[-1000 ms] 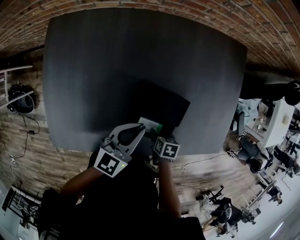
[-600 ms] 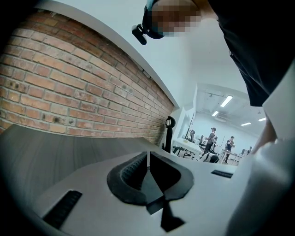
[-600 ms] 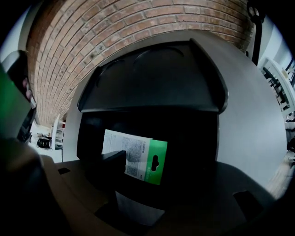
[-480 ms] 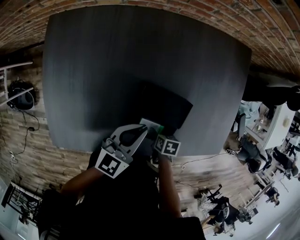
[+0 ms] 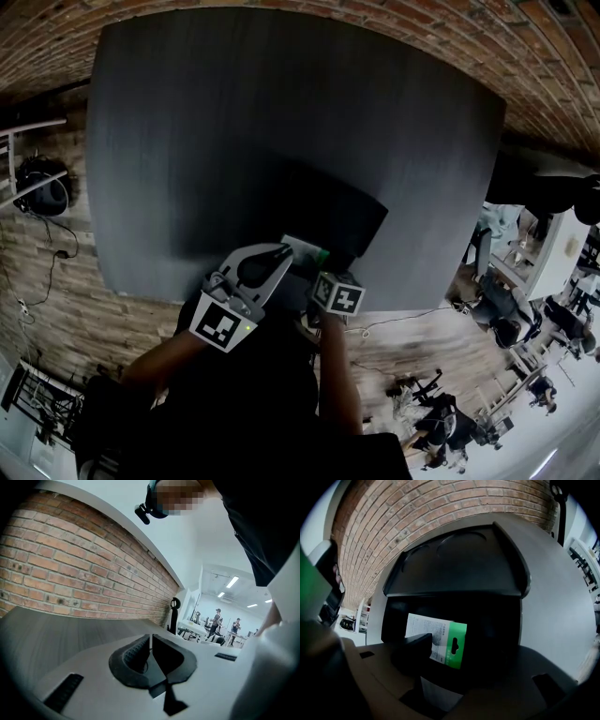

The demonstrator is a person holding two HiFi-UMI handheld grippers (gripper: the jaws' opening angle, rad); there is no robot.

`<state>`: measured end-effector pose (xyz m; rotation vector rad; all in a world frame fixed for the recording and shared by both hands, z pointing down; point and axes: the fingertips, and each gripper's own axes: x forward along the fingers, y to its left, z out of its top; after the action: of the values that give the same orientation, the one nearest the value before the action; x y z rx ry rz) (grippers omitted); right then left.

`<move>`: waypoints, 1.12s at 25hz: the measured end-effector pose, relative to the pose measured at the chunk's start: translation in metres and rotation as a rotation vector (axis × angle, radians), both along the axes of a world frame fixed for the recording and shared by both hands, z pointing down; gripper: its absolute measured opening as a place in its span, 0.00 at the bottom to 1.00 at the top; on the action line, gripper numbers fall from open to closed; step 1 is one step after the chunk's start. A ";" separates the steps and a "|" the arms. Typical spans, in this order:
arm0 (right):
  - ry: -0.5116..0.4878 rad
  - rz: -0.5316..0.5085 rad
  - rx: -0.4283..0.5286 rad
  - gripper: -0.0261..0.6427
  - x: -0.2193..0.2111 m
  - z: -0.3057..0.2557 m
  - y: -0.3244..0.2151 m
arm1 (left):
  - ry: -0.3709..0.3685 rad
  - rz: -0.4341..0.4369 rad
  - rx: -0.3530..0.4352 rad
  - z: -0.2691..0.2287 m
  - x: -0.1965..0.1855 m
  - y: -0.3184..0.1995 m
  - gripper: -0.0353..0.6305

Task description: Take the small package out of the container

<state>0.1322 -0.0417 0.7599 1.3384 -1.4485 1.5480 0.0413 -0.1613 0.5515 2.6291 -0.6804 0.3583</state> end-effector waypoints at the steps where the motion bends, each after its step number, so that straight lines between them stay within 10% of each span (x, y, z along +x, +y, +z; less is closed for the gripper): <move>1: 0.000 -0.001 0.010 0.38 0.000 -0.001 0.000 | -0.001 -0.001 0.002 0.000 -0.001 0.000 0.12; 28: -0.020 -0.008 0.149 0.17 -0.011 -0.033 0.000 | -0.017 -0.033 0.041 -0.015 -0.021 0.020 0.12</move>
<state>0.1213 -0.0413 0.7264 1.4040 -1.6058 1.4765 0.0206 -0.1409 0.5369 2.6531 -0.7430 0.3604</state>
